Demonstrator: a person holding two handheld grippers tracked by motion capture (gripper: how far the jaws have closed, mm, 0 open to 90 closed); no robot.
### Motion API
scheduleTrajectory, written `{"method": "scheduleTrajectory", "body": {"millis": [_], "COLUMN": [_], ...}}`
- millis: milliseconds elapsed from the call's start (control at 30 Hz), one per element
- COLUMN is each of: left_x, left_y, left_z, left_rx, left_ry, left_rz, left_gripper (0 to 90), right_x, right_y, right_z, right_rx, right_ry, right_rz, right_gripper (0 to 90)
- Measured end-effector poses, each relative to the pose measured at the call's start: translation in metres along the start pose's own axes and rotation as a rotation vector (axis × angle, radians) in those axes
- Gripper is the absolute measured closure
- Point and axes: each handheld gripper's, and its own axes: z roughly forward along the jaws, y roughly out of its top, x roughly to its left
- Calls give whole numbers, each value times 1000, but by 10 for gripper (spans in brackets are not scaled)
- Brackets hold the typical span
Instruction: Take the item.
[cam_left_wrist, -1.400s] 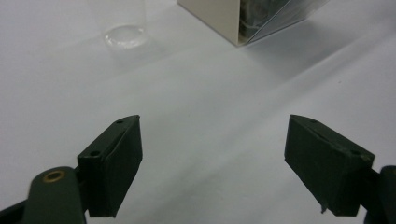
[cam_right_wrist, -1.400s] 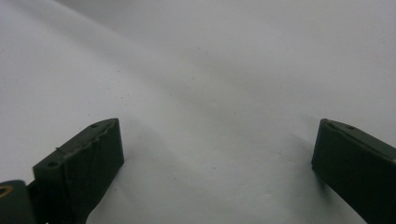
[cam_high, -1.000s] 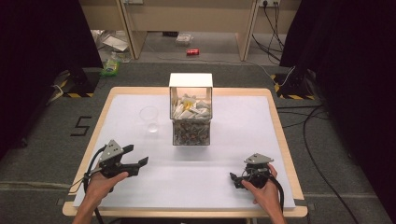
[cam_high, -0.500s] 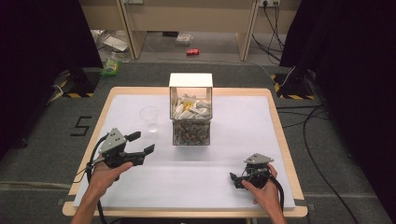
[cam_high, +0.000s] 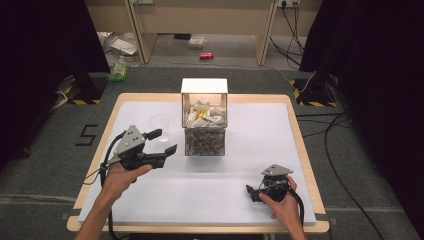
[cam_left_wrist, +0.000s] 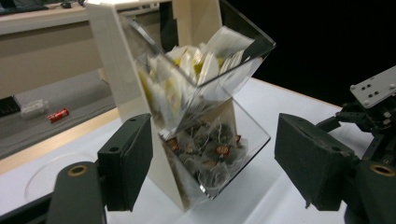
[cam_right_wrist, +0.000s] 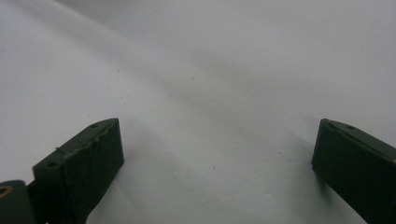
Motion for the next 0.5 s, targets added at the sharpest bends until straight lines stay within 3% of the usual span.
{"method": "scheduleTrajectory", "body": {"millis": [233,500], "left_x": [-7,-9], "left_y": [20,29], "left_z": [13,26], "left_rx": [-16,-7], "left_ry": [-15,-17], "left_rz": [18,39], "left_gripper": [280,286], "right_x": [0,0], "right_y": [0,0], "right_z": [0,0], "right_rx": [0,-2], "right_ry": [0,0], "right_rz": [0,0], "right_gripper": [26,26]}}
